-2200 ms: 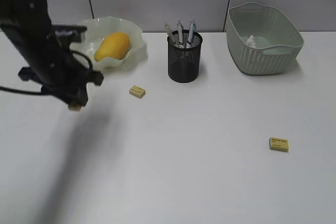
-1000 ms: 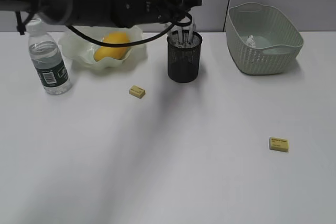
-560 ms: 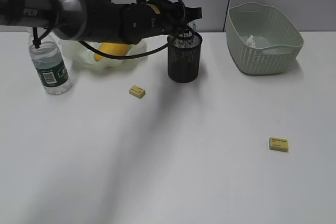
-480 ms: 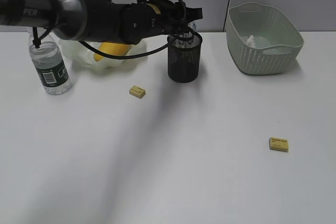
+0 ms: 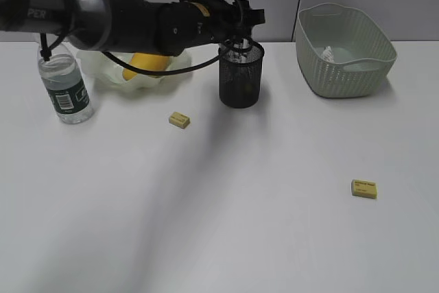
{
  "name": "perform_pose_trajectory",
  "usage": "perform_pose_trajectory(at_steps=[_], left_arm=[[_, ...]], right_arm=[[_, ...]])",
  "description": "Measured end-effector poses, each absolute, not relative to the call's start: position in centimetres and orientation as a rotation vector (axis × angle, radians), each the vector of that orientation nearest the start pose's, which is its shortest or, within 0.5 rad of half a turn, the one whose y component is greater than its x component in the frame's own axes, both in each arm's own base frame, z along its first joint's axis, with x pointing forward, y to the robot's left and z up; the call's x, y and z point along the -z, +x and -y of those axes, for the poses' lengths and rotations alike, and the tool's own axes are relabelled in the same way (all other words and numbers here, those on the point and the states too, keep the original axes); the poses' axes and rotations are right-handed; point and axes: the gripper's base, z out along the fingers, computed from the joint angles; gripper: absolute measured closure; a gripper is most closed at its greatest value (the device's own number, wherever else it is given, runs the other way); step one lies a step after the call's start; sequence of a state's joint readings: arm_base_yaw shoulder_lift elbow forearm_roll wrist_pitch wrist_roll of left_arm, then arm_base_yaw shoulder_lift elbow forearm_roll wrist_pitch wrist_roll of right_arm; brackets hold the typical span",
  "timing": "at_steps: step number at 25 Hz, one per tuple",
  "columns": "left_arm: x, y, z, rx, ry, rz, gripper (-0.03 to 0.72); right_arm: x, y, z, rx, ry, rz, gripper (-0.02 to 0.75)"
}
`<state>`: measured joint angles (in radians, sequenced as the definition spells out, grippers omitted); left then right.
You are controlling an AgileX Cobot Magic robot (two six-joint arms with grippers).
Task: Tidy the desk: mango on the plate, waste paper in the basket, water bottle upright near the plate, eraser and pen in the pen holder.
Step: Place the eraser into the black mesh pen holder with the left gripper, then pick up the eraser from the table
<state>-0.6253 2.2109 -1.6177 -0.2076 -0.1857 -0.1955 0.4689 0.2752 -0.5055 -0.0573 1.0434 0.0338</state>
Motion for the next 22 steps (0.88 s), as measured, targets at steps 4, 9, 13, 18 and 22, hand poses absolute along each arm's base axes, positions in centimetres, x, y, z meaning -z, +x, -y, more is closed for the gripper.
perform_pose_trajectory(at_steps=[4, 9, 13, 18, 22], left_arm=[[-22.3, 41.3, 29.6, 0.653, 0.230, -1.930, 0.249], [-26.7, 38.9, 28.2, 0.523, 0.426, -2.050, 0.249], [-27.9, 36.4, 25.9, 0.331, 0.554, -2.313, 0.249], [-28.1, 33.4, 22.5, 0.005, 0.666, -2.652, 0.249], [-29.2, 32.4, 20.6, -0.202, 0.696, -2.717, 0.249]], right_arm=[[-27.6, 3.6, -1.3, -0.186, -0.504, -2.246, 0.279], [-27.6, 3.6, -1.3, -0.186, -0.504, -2.246, 0.279], [-27.6, 3.6, -1.3, -0.186, -0.504, -2.246, 0.279], [-27.6, 3.6, -1.3, -0.186, -0.504, -2.246, 0.279], [-27.6, 3.6, -1.3, -0.187, -0.504, -2.245, 0.279]])
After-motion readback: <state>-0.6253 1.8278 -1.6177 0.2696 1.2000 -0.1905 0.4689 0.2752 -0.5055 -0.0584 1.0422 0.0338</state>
